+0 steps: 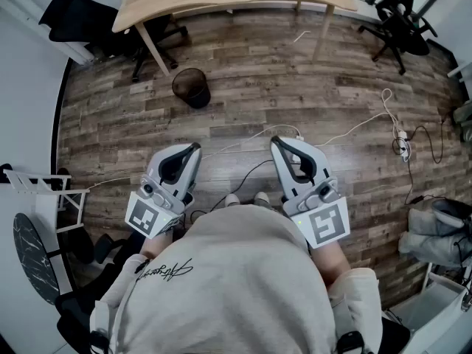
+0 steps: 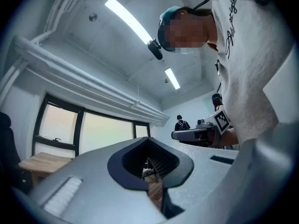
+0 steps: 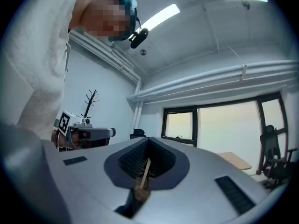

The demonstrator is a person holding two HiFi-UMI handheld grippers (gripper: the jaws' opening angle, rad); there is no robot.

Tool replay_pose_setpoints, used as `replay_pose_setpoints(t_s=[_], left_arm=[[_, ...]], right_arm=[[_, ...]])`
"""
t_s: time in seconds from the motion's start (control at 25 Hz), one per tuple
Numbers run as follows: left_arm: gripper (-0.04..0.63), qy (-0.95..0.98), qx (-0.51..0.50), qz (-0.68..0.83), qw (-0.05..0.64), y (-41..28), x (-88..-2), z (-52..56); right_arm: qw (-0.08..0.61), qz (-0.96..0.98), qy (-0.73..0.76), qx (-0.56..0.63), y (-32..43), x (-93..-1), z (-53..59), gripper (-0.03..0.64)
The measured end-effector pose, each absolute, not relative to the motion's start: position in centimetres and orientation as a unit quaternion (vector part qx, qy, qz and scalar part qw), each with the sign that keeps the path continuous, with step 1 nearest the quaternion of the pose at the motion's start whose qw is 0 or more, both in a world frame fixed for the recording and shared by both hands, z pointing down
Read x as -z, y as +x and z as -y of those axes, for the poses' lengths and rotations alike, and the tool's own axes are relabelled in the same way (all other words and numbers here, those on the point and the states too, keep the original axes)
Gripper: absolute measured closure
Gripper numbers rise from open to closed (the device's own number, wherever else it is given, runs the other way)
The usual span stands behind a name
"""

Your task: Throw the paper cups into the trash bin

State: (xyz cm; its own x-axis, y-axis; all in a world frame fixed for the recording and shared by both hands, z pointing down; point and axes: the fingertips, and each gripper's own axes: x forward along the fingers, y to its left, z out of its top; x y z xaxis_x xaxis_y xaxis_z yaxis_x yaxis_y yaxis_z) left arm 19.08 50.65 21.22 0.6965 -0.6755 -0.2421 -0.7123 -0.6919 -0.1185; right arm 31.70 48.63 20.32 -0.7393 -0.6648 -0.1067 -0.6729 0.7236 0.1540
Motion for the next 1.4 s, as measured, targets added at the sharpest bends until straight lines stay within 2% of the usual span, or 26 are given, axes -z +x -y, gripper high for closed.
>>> replay_pose_setpoints(t_s=[0.44, 0.8, 1.4], left_arm=[[0.592, -0.915, -0.083, -0.381, 0.106, 17.8, -21.6, -51.7], [0.592, -0.916, -0.086, -0.375, 0.109, 15.1, -21.6, -53.3], [0.592, -0.924, -0.082, -0.361, 0.096, 12.0, -23.3, -55.1]], right_arm=[[0.020, -0.929, -0.360, -0.082, 30.6, -20.7, -49.5, 0.609], [0.047, -0.920, -0.384, -0.069, 29.3, -20.5, -50.1, 0.609], [0.041, -0.904, -0.423, -0.054, 27.8, -22.2, -53.0, 0.608]])
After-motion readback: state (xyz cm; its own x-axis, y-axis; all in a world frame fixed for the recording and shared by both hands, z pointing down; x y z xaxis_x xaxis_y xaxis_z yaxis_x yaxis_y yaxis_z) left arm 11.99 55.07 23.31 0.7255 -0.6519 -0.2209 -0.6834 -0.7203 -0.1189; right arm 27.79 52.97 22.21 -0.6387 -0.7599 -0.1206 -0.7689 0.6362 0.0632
